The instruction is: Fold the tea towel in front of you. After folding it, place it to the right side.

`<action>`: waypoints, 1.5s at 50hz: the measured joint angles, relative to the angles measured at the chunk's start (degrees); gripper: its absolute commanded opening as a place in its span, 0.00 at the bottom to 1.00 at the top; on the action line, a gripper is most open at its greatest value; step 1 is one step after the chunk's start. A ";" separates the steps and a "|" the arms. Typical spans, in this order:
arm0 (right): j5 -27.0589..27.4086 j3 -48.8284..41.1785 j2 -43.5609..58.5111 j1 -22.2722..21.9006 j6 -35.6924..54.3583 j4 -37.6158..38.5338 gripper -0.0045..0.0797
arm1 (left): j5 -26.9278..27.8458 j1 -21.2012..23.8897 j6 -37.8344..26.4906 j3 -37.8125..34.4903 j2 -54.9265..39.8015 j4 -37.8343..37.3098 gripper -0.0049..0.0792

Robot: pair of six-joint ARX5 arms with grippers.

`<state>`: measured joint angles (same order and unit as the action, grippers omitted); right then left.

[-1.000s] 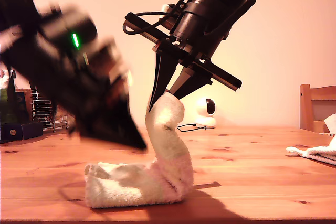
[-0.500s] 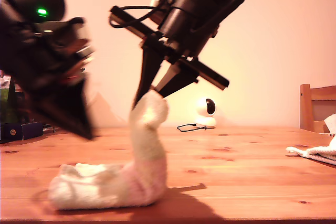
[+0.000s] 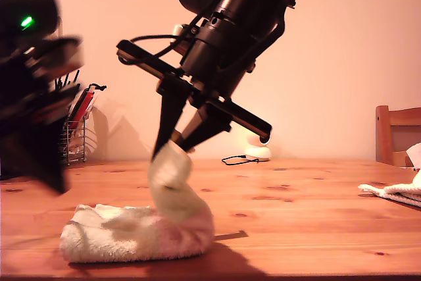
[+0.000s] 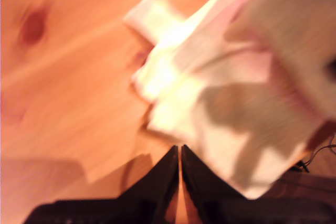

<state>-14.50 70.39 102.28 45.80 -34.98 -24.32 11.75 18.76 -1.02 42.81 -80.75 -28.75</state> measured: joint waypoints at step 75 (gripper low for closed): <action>-19.41 7.17 9.73 2.89 -1.92 8.09 0.38 | 7.26 -8.48 5.35 -0.74 6.58 -0.02 0.03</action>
<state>-33.91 77.56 112.01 48.69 -36.91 -16.23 19.00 10.28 4.34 42.06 -74.17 -28.77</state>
